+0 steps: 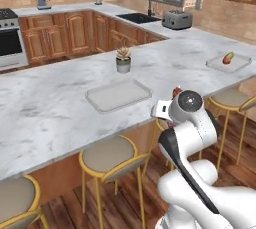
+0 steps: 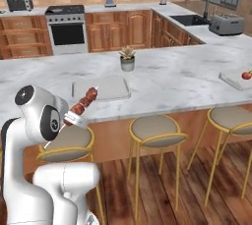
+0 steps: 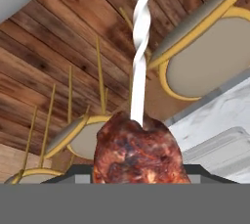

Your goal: Place the cold items (peach and lemon wedge) from the fridge in one tupperware on the dining counter. Place the warm items (kebab skewer and hot dog) in the stove area in another tupperware.

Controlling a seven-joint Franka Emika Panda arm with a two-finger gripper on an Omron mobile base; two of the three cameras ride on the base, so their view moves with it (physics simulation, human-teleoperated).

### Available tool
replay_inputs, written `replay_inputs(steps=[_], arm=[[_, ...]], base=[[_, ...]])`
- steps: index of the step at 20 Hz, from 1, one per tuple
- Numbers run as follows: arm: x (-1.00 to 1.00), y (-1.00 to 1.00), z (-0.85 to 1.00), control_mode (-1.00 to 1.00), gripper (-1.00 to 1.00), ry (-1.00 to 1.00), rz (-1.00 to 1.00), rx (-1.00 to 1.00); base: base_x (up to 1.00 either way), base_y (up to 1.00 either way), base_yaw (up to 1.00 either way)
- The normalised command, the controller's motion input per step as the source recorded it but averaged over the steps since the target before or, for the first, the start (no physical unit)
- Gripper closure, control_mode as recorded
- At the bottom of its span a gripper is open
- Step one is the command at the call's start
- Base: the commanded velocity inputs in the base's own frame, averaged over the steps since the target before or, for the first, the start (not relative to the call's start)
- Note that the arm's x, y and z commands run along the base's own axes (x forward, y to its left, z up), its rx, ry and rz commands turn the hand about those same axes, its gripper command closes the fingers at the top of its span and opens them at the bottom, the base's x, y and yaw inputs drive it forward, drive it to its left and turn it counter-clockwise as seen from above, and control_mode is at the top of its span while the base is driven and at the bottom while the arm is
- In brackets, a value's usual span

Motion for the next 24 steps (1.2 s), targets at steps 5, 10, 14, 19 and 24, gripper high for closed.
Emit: replay_inputs(steps=[5, 10, 14, 19, 24], arm=[[0.0, 0.0, 0.0, 1.0, 1.0, 0.0, 0.0, 0.0], [0.0, 0.0, 0.0, 1.0, 1.0, 0.0, 0.0, 0.0], [0.0, 0.0, 0.0, 1.0, 1.0, 0.0, 0.0, 0.0], [0.0, -0.1, 0.0, -1.0, 1.0, 0.0, 0.05, 0.0], [-0.04, -0.53, 0.01, -1.0, 1.0, -0.01, 0.44, 0.03]], base=[[0.54, -0.32, 0.18], [0.63, -0.14, 0.12], [0.6, -0.13, 0.13], [0.22, -0.18, 0.17], [0.0, 0.0, 0.0]])
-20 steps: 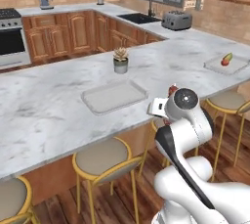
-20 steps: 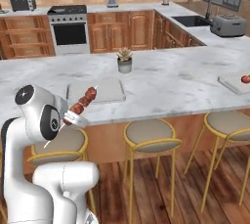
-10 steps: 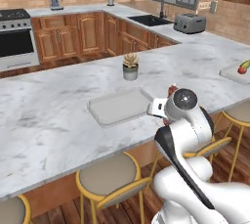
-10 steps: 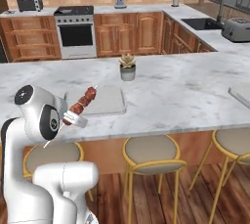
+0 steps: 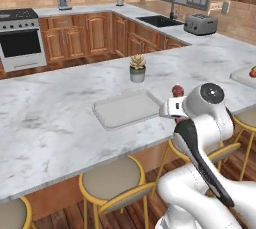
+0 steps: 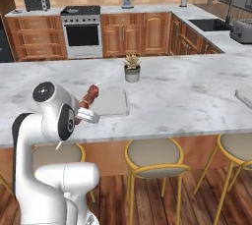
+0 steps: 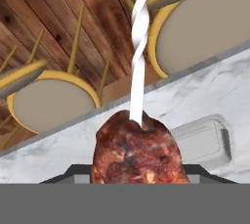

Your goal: Place the cold items (peach and lemon wedge) from the fridge in one tupperware on the dining counter. Place the warm items (kebab skewer and hot dog) in the stove area in another tupperware.

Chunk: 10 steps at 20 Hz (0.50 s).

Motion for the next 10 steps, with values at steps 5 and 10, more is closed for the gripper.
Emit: replay_inputs(steps=[5, 10], arm=[[0.54, -0.19, 0.47, -1.0, 1.0, 0.15, 0.27, 0.14], [0.87, 0.03, 0.39, -1.0, 1.0, 0.18, -0.14, 0.23]], base=[[0.0, 0.0, 0.0], [0.0, 0.0, 0.0]])
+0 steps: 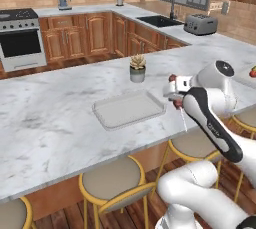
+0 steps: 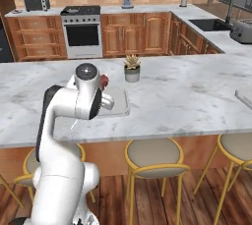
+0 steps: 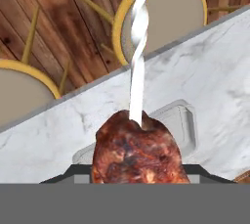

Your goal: Place the cold items (peach and lemon wedge) from the fridge in one tupperware on the dining counter. Place the warm items (kebab skewer and hot dog) in the stove area in another tupperware.

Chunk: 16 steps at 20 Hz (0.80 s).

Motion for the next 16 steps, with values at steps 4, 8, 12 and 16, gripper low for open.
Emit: replay_inputs(steps=[4, 8, 12, 16], arm=[[0.98, 0.41, 0.11, -1.0, 1.0, 0.26, -0.3, 0.15], [0.82, 0.43, 0.0, -1.0, 1.0, 0.3, -0.38, 0.11], [0.83, 0.45, -0.06, -1.0, 1.0, 0.46, -0.31, 0.0], [0.68, 0.06, -0.38, -1.0, 1.0, 0.47, -0.22, 0.0]], base=[[0.0, 0.0, 0.0], [0.0, 0.0, 0.0], [0.0, 0.0, 0.0], [0.0, 0.0, 0.0]])
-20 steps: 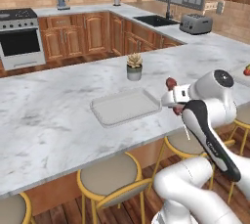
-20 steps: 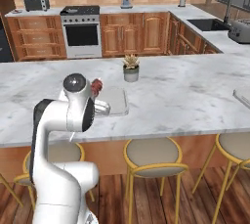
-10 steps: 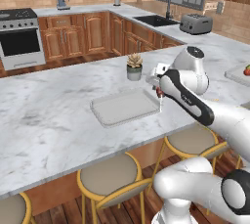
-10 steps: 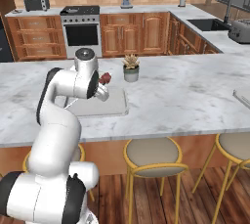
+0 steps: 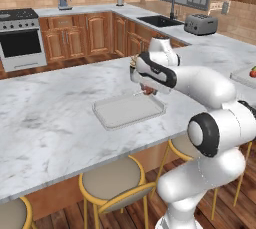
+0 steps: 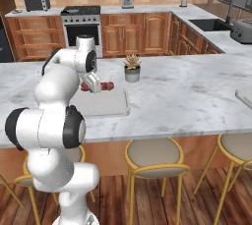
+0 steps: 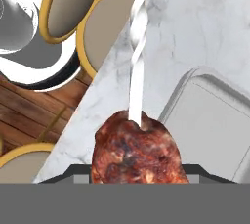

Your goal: Place the cold items (peach and lemon wedge) from the fridge in one tupperware on the dining counter. Place the warm items (kebab skewer and hot dog) in the stove area in another tupperware.

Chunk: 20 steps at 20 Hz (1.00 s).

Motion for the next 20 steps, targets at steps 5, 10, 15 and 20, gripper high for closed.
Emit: replay_inputs(steps=[5, 10, 15, 20], arm=[[0.74, -0.01, -0.49, -1.0, 1.0, 0.29, -0.12, 0.0], [0.7, -0.06, -0.76, -1.0, 1.0, 0.13, 0.0, 0.0], [0.48, 0.0, -0.74, -1.0, 1.0, -0.08, 0.0, 0.0], [0.61, 0.13, -0.44, -1.0, 1.0, -0.14, 0.0, 0.0]], base=[[0.0, 0.0, 0.0], [0.0, 0.0, 0.0], [0.0, 0.0, 0.0], [0.0, 0.0, 0.0]])
